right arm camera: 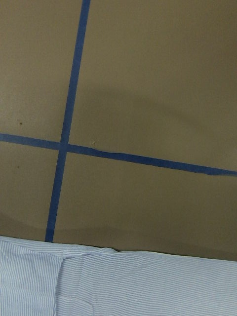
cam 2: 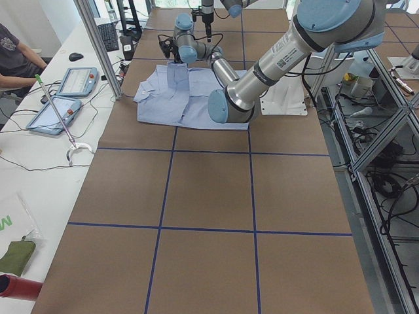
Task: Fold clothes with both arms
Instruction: 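Grasp the other cuff with the left gripper and fold it across the shirt, then release the sleeve with the left gripper while the right gripper moves to the hem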
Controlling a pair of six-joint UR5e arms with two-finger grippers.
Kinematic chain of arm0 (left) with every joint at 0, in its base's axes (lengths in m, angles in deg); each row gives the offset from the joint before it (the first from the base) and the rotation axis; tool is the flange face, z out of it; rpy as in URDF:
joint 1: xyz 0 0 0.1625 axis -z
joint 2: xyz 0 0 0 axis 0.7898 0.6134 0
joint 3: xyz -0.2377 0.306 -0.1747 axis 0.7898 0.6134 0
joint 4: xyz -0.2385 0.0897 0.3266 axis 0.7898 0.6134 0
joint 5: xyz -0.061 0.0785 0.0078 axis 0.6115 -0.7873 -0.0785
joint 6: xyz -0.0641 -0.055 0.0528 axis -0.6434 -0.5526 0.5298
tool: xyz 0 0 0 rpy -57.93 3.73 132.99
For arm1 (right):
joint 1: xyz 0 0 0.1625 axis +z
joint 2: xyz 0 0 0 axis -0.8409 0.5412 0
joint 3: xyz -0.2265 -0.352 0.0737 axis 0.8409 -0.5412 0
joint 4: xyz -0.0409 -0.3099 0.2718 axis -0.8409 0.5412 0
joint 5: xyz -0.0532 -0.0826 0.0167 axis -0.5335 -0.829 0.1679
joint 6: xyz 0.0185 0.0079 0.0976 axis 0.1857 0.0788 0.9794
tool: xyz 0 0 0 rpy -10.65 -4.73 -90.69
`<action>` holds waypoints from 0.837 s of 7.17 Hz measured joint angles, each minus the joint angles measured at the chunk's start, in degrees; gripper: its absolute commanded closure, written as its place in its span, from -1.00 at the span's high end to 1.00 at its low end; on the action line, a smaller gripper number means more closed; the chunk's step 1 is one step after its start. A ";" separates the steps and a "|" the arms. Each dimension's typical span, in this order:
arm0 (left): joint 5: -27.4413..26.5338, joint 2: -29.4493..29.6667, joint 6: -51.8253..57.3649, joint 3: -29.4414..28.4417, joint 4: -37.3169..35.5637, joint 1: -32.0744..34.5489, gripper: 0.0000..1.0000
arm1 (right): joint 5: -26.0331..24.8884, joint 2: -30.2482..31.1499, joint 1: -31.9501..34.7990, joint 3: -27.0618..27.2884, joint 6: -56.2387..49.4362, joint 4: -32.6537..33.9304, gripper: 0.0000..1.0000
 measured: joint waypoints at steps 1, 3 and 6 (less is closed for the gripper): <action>-2.43 0.35 -0.63 -1.80 2.35 -2.58 0.78 | 0.05 -0.17 -0.07 -0.02 0.07 -0.09 1.00; -5.48 1.02 0.37 -3.61 5.60 -7.07 1.00 | 0.40 -0.28 -0.23 -0.24 0.48 -3.41 1.00; -5.86 -0.90 2.50 0.65 5.50 -8.95 1.00 | 0.50 -0.32 -1.99 -1.42 3.04 -8.71 1.00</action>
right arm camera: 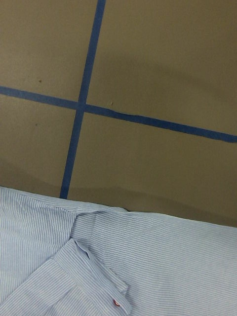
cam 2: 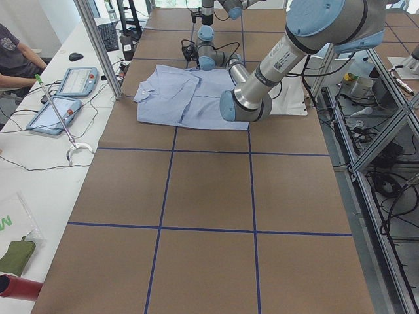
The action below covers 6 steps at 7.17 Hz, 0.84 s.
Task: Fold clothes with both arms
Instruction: 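Release the sleeve with the left gripper while the right gripper moves to the hem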
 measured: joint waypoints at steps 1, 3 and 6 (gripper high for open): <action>0.03 -2.98 0.17 4.05 -2.21 0.19 1.00 | -0.45 0.08 -2.21 -0.16 5.14 -2.79 1.00; 0.03 -10.51 3.16 14.18 -8.42 1.33 1.00 | -5.18 0.53 -10.15 -0.46 19.62 -11.13 1.00; -0.27 -20.10 7.82 27.64 -15.01 2.10 1.00 | -12.13 1.86 -20.81 0.05 34.39 -14.68 1.00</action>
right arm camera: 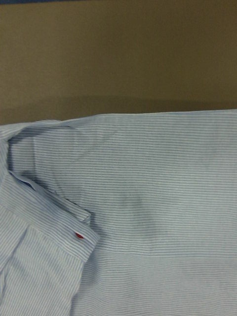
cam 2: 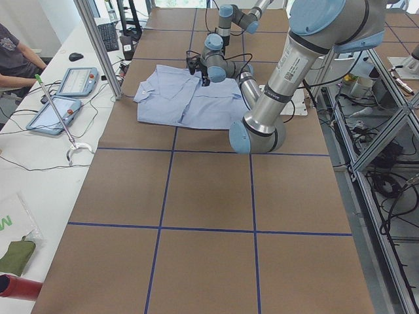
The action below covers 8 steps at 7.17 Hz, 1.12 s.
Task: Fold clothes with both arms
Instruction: 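Release the sleeve with the left gripper while the right gripper moves to the hem, then move both grippers to the hem corners nearest the robot and grasp them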
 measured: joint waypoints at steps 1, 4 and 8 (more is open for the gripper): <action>-0.07 -0.77 0.21 1.89 -1.58 0.00 1.00 | -0.44 1.37 -2.28 0.18 2.11 -0.15 1.00; -0.19 -1.11 0.36 5.00 -4.71 0.06 1.00 | -0.45 3.68 -7.42 1.07 9.56 -0.27 1.00; -0.15 -0.99 0.39 6.03 -5.05 0.09 1.00 | -0.47 5.95 -11.66 1.53 13.04 -0.23 0.65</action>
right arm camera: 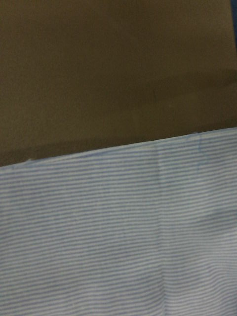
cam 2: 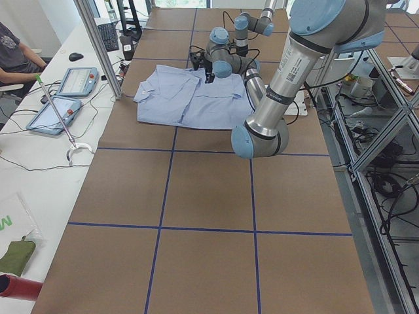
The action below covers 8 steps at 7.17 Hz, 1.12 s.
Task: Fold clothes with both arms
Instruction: 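Move both grippers to the hem corners nearest the robot and grasp them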
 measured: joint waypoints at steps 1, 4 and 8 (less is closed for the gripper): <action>0.00 0.01 0.00 0.09 0.00 0.06 1.00 | 0.10 0.19 -0.41 0.03 0.10 0.02 0.52; -0.05 -0.09 -0.05 0.13 0.00 0.37 1.00 | 0.49 -0.09 -0.72 0.15 0.22 0.01 -0.34; -0.06 -0.23 -0.08 0.06 0.00 0.66 1.00 | 0.56 -0.01 -0.71 0.19 0.96 0.02 -0.79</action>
